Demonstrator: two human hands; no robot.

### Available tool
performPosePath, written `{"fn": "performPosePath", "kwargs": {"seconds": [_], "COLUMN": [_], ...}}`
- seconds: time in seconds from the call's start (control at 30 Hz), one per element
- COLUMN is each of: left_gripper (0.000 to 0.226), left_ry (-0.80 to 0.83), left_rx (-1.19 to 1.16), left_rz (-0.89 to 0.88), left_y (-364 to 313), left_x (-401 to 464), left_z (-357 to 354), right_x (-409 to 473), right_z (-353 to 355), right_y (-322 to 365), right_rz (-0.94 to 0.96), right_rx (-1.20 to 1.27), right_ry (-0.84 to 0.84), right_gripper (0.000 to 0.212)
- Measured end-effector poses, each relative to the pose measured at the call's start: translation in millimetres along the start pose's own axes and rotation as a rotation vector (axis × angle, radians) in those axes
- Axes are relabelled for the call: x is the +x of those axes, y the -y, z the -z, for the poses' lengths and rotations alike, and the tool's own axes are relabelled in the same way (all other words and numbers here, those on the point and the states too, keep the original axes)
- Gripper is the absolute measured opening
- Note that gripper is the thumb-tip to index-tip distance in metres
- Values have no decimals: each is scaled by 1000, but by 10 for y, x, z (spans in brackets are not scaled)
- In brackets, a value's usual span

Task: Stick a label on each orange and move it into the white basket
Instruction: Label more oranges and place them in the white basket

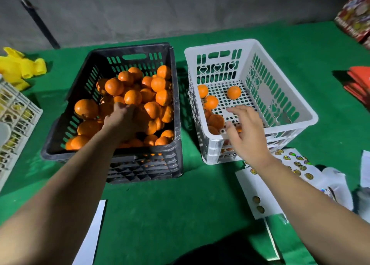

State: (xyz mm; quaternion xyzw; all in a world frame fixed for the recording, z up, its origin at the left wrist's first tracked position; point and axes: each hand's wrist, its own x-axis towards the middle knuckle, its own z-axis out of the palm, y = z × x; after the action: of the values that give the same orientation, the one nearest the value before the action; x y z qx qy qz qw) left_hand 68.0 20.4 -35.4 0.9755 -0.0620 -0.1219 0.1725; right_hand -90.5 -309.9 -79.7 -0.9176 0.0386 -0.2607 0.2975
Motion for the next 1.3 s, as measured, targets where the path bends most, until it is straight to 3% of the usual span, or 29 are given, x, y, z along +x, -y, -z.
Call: {"fn": "performPosePath", "kwargs": {"seconds": [0.03,0.1,0.13,0.2,0.3,0.4,0.67,0.9,1.03,1.17,1.3], "left_gripper": [90,88,85,81,74,75,71,72,74,72,74], "left_ry": [-92,-320,-402,-486,-470,-266,25,117,153,165,148], "left_rx": [-233,-391,-434,-539,-690,-743,-723,-740,-739,-727,-717], "left_rz": [-30,-140,-215,-379,-521,-513,-458,-417,-419,-422,-433], "left_y": [-23,-79,-132,-287,-548,-789,-925,-910,-920,-929,-973], "left_x": [-103,-385,-548,-879,-1274,-1574,-1760,-1838,-1857,-1867,-1876], "left_z": [12,-32,-81,-205,-487,-755,-1349,-1551,-1580,-1594,-1575], "right_x": [-196,-678,-925,-1317,-1619,-1730,-1792,-1799,-1672,-1370,-1160], "right_z": [50,132,169,228,252,207,134,219,363,536,625], "right_y": [-69,-299,-450,-753,-1021,-1069,-1076,-1115,-861,-157,416], "right_rz": [8,-4,-8,-103,-224,-231,-180,-221,-136,-101,72], "right_rx": [57,10,-22,-71,-292,-344,-443,-365,-239,171,260], "right_ry": [-92,-129,-53,262,753,891,879,739,404,60,42], "right_gripper": [33,24,20,20,20,24,33,12,16,5,14]}}
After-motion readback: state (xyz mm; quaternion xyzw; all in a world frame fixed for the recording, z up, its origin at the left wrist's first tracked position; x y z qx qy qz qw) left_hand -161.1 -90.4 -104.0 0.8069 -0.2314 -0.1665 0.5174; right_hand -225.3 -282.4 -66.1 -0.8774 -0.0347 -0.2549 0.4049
